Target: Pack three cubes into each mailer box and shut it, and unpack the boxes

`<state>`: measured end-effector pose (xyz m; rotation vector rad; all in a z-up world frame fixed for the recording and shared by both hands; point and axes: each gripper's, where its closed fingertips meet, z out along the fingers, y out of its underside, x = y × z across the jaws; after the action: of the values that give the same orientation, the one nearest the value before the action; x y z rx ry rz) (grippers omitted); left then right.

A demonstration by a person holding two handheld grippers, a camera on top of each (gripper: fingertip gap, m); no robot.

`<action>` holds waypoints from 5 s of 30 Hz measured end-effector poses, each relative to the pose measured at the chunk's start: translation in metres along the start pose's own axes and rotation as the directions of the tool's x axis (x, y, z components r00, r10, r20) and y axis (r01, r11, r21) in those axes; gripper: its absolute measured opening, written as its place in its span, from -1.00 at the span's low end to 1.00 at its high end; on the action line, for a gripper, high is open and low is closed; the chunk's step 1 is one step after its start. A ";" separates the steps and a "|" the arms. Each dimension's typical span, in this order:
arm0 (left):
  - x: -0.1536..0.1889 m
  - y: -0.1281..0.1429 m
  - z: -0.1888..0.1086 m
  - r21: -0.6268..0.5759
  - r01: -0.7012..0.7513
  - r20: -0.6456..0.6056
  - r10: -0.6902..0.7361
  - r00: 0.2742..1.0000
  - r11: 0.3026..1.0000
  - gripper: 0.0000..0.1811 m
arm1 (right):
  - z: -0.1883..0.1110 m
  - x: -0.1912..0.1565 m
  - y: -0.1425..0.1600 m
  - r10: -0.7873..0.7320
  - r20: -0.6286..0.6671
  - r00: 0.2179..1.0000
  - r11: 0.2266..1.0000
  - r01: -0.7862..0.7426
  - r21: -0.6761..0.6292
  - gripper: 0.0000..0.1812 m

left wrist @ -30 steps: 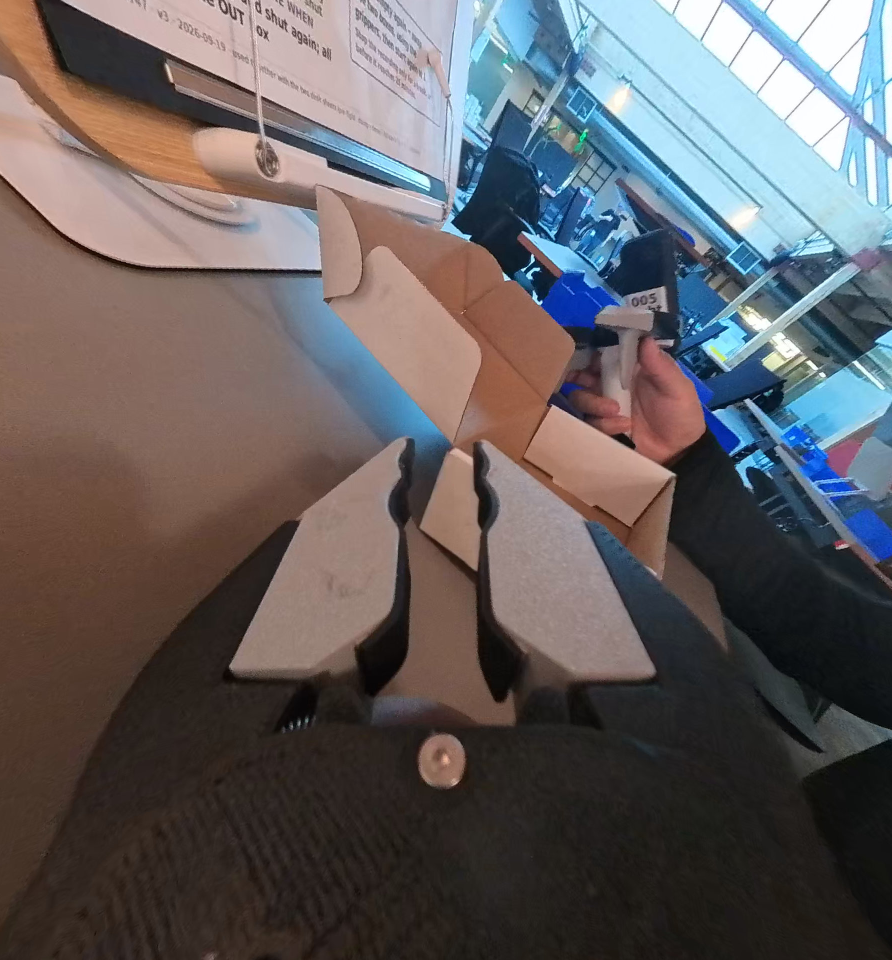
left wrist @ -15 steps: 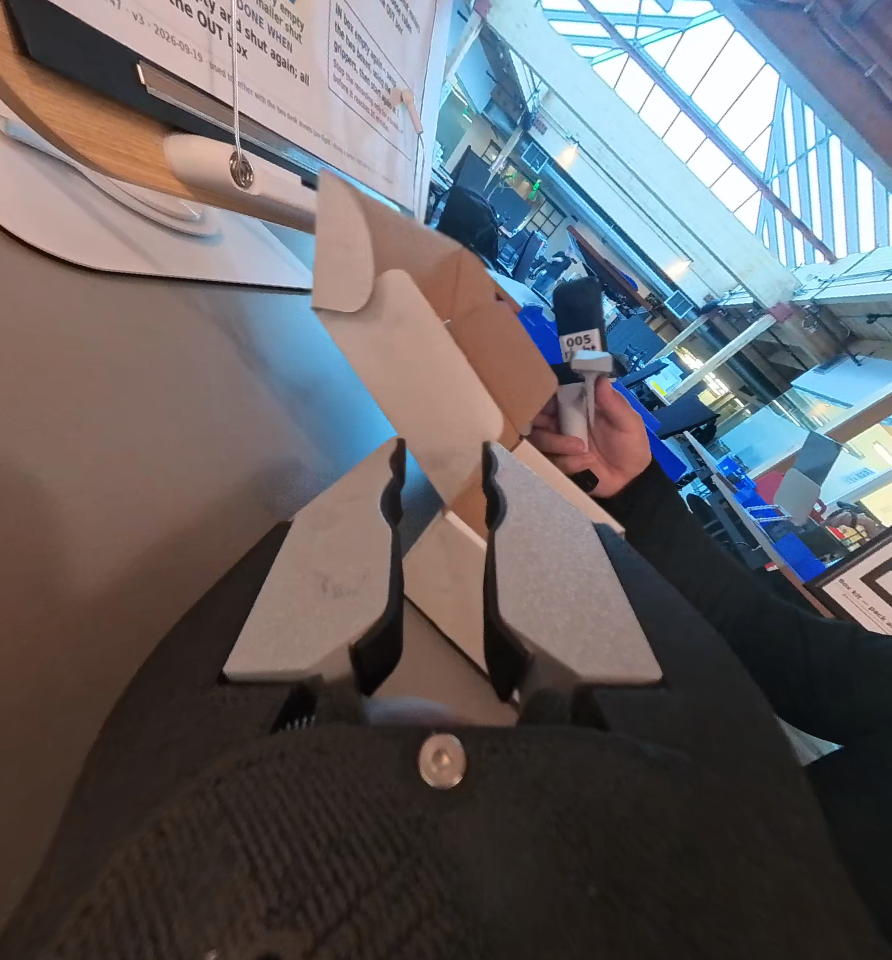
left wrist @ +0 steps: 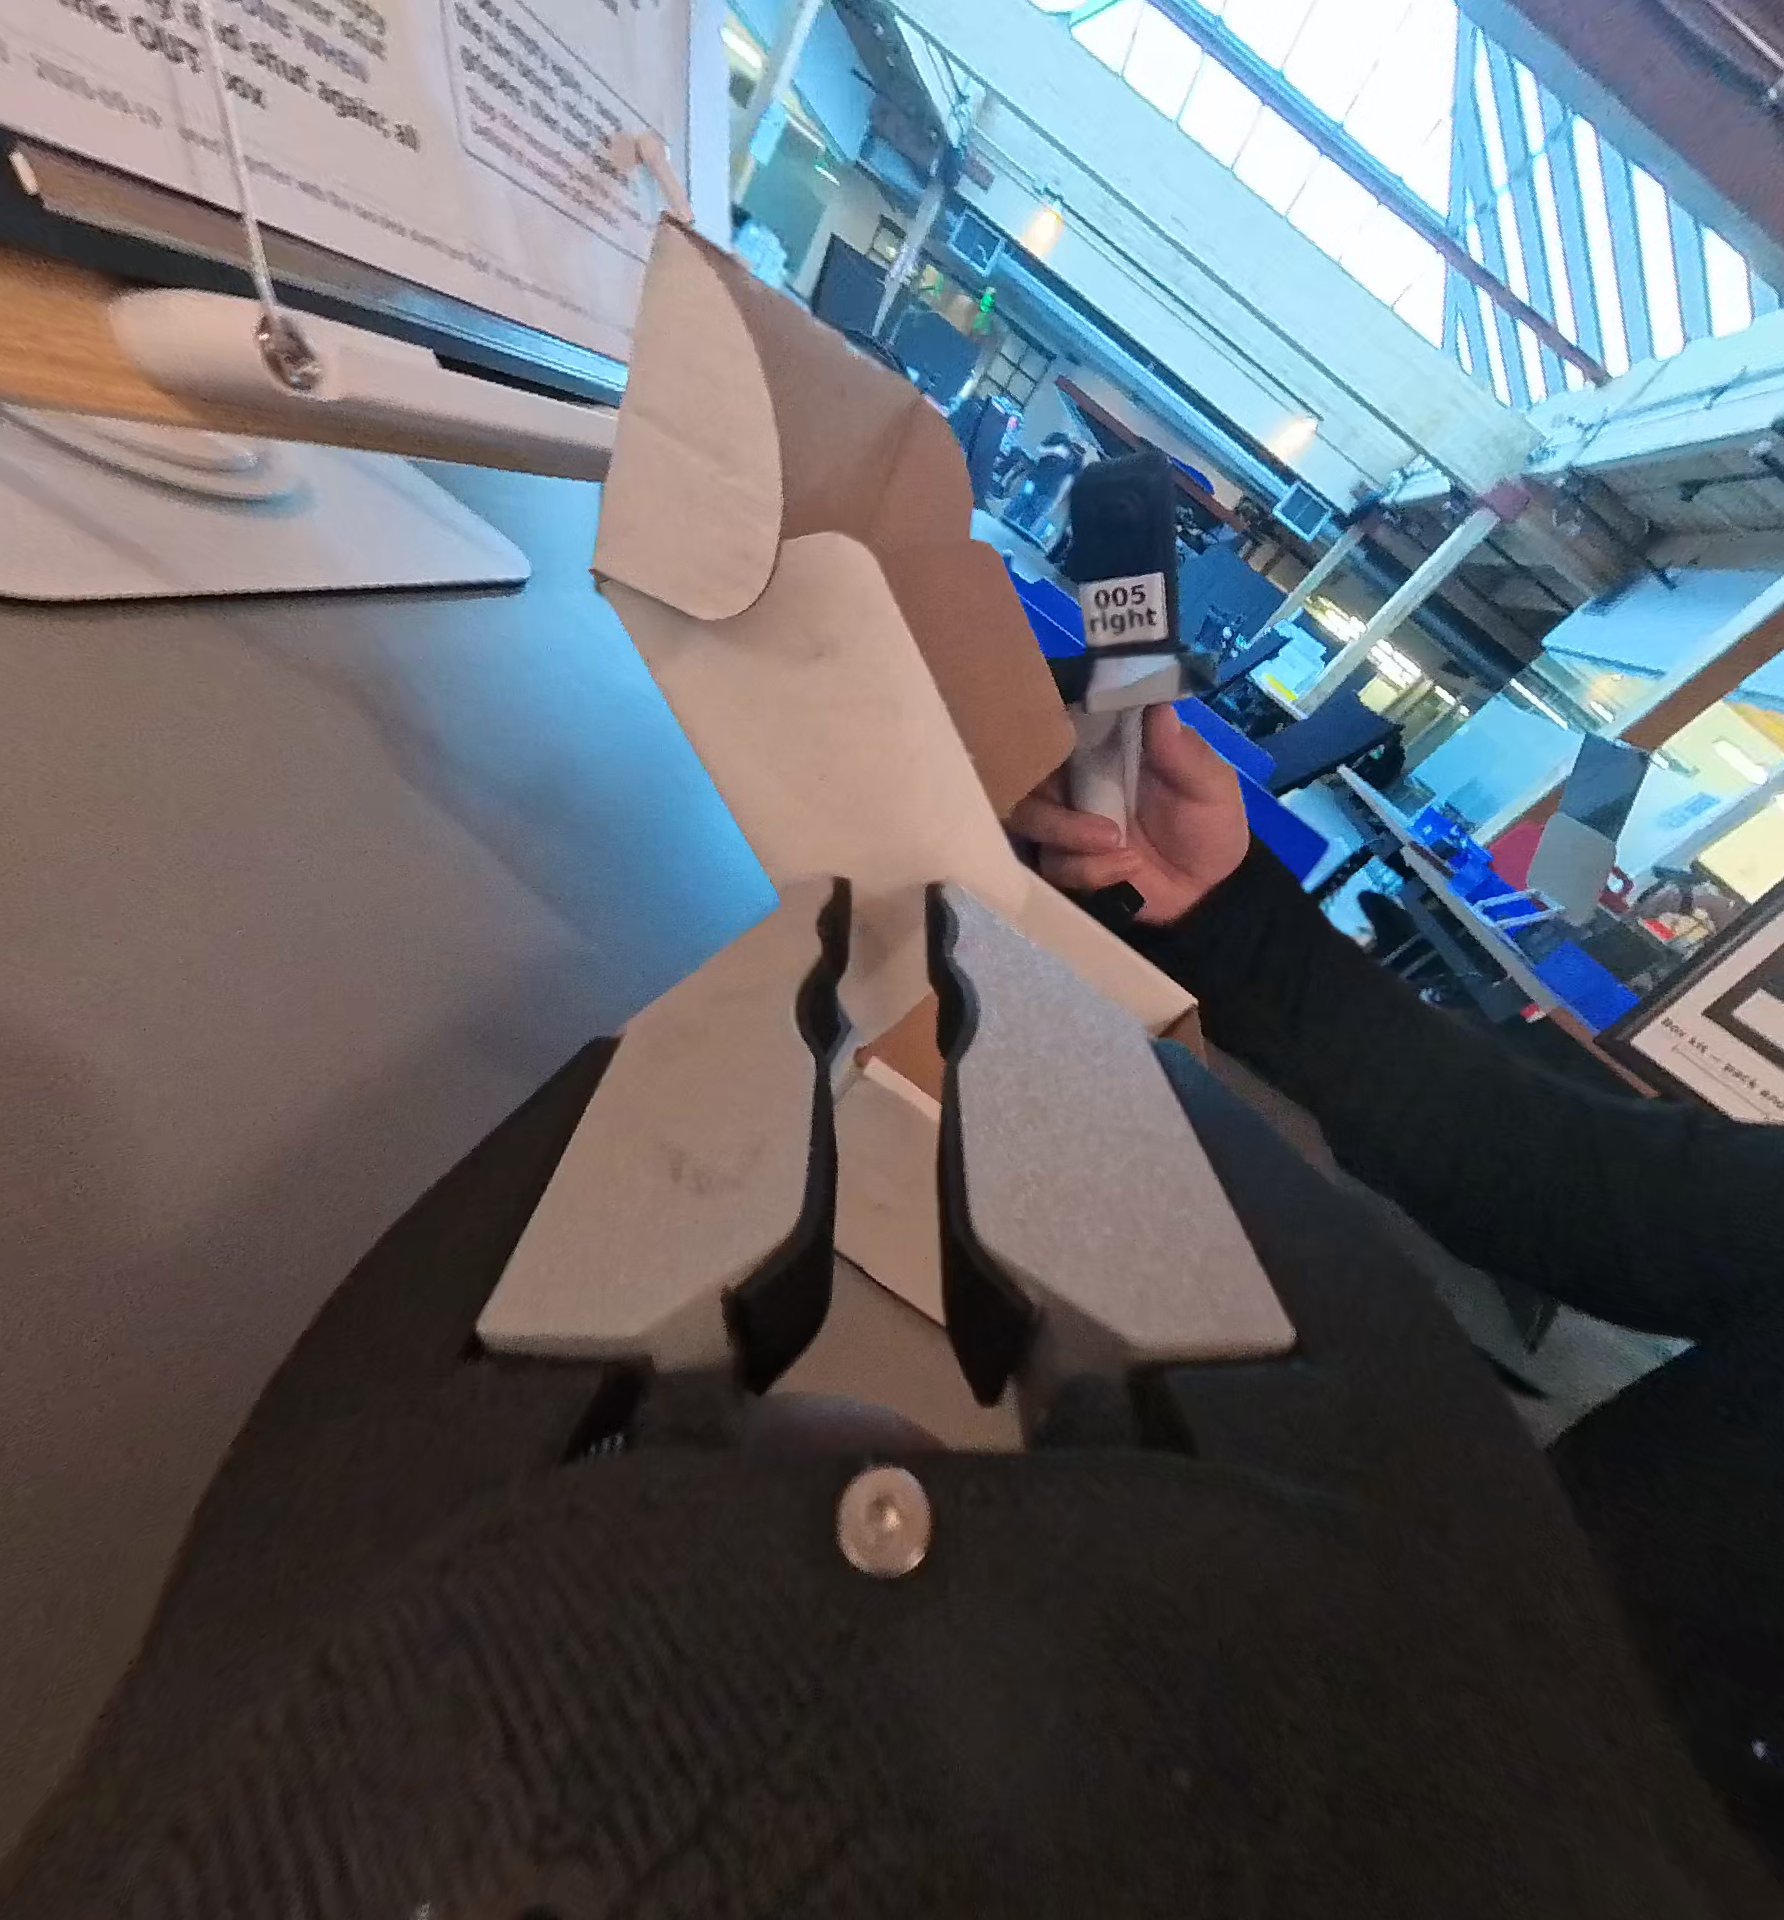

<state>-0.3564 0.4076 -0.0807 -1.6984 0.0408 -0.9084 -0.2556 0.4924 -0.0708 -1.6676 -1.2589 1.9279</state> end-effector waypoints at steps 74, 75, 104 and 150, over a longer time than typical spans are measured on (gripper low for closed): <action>0.004 -0.002 -0.002 -0.021 0.302 -0.179 -0.301 0.937 0.953 -0.29 | 0.014 -0.007 0.003 0.211 0.264 0.941 0.977 -0.206 -0.045 -0.37; 0.007 -0.001 0.000 -0.026 0.307 -0.195 -0.306 0.932 0.951 -0.30 | 0.014 -0.008 0.003 0.210 0.267 0.941 0.978 -0.205 -0.047 -0.38; 0.026 0.006 0.007 -0.051 0.211 -0.238 -0.217 0.947 0.976 -0.45 | 0.008 -0.019 0.001 0.182 0.317 0.931 0.983 -0.177 -0.044 -0.45; 0.083 0.008 -0.026 -0.012 -0.357 -0.299 0.338 0.893 0.934 -0.39 | -0.001 -0.058 0.047 -0.705 0.173 0.688 0.673 0.726 -0.141 -0.46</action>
<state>-0.3105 0.3446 -0.0414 -1.5373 0.5648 -0.8832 -0.2235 0.4252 -0.0684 -0.8891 -1.8461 1.4227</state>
